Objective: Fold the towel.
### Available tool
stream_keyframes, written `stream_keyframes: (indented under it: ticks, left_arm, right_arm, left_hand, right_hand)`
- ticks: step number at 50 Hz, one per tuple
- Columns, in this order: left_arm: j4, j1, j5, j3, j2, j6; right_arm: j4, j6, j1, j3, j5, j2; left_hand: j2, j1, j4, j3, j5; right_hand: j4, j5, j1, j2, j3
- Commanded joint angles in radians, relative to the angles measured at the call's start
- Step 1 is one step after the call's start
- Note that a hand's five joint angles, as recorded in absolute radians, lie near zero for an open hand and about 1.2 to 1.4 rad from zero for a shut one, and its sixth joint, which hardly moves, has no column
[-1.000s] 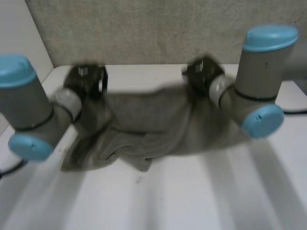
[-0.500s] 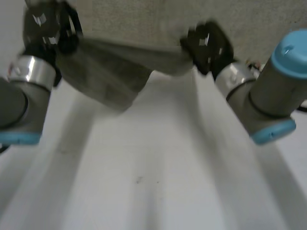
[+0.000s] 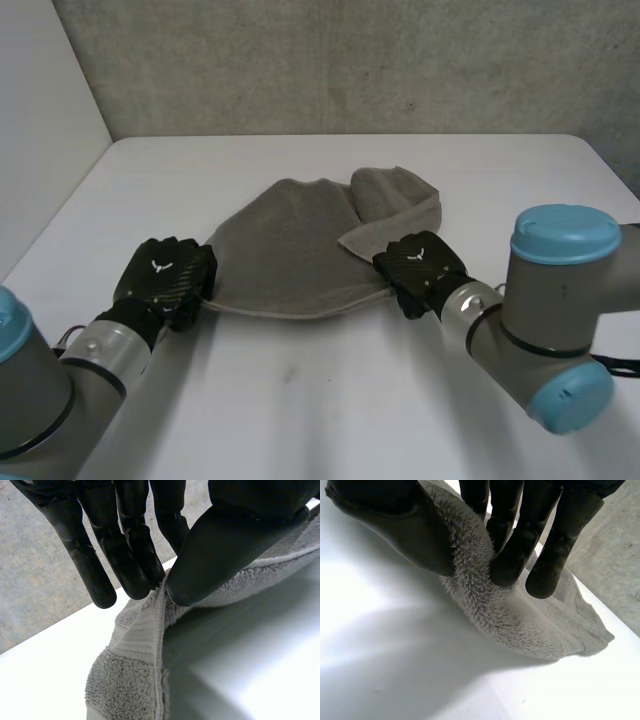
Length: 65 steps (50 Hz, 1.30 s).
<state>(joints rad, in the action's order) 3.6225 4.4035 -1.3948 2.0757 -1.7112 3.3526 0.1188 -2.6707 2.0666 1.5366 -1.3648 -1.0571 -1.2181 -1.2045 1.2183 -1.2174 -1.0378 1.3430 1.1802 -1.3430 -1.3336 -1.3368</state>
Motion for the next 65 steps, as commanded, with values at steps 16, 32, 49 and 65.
stream_keyframes:
  ticks: [16, 32, 49, 65]
  left_arm:
    - [-0.013, 0.062, 0.003, 0.072, 0.113, -0.004]
    - [-0.012, 0.094, 0.003, 0.072, 0.113, -0.005]
    - [-0.013, 0.099, 0.003, 0.073, 0.116, -0.005]
    - [-0.012, 0.099, 0.003, 0.078, 0.128, -0.005]
  right_arm:
    - [-0.423, 0.068, 0.087, -0.008, 0.027, -0.099]
    - [-0.435, 0.19, 0.089, -0.373, 0.05, 0.035]
    - [-0.452, 0.322, 0.053, -0.601, 0.215, 0.205]
    - [-0.461, 0.565, 0.052, -0.779, 0.268, 0.439]
  left_hand:
    - [-0.178, -0.192, 0.178, -0.179, -0.184]
    - [-0.178, -0.192, 0.178, -0.179, -0.184]
    - [-0.178, -0.192, 0.178, -0.179, -0.184]
    - [-0.178, -0.192, 0.178, -0.179, -0.184]
  right_hand:
    - [-1.146, -1.158, 1.146, 1.137, 1.14]
    - [-1.102, -1.114, 1.102, 1.093, 1.096]
    - [-0.991, -1.003, 0.991, 0.981, 0.985]
    - [-0.959, -0.97, 0.959, 0.949, 0.952]
